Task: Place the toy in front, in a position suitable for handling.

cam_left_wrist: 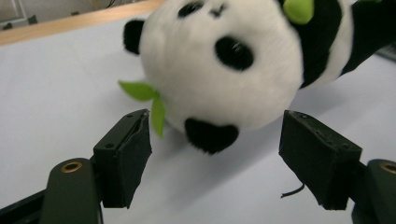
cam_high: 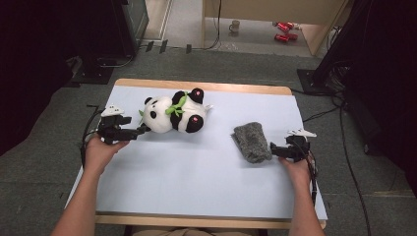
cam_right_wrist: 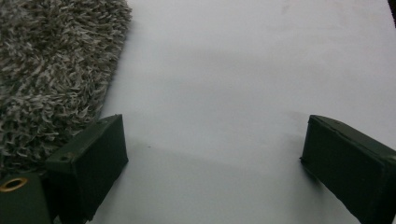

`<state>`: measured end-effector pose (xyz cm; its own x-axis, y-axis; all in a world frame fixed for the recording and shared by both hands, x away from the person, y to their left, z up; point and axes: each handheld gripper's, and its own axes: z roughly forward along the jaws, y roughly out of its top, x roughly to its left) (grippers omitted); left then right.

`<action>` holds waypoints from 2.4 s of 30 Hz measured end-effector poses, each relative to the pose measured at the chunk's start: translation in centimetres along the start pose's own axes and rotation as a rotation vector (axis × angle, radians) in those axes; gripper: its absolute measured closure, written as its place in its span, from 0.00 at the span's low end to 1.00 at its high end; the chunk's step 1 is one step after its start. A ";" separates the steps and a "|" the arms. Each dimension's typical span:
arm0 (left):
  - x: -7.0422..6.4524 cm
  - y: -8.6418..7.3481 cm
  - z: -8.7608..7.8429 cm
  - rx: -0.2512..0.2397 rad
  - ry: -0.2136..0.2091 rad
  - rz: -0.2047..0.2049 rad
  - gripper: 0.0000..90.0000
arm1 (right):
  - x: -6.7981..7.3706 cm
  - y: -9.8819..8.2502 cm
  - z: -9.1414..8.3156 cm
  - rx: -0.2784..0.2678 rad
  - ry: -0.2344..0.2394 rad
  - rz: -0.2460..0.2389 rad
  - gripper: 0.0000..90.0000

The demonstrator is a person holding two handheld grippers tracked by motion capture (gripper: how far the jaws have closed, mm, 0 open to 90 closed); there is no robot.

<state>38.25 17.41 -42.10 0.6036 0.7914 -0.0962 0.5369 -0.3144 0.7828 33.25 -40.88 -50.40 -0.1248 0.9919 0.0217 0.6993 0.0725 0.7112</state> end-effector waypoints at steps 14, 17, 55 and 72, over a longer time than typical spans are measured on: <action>-2.0 3.4 1.1 -0.015 -0.066 0.041 0.28 | -0.2 0.9 -1.4 0.006 0.024 0.052 0.32; -2.4 3.8 1.4 -0.005 -0.068 0.060 0.28 | 0.1 1.6 -2.1 -0.017 0.035 0.048 0.33; -6.2 8.0 9.2 0.029 -0.089 0.128 0.34 | 5.6 3.3 -4.7 -0.045 0.149 -0.024 0.49; -6.8 6.7 8.6 -0.027 -0.021 0.052 0.72 | 5.7 3.0 -4.9 -0.028 0.158 -0.028 0.49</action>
<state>42.84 5.36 -41.49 0.6426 0.7632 -0.0678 0.4888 -0.3402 0.8034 31.24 -35.51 -44.69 -0.2548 0.9606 0.1108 0.6744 0.0945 0.7323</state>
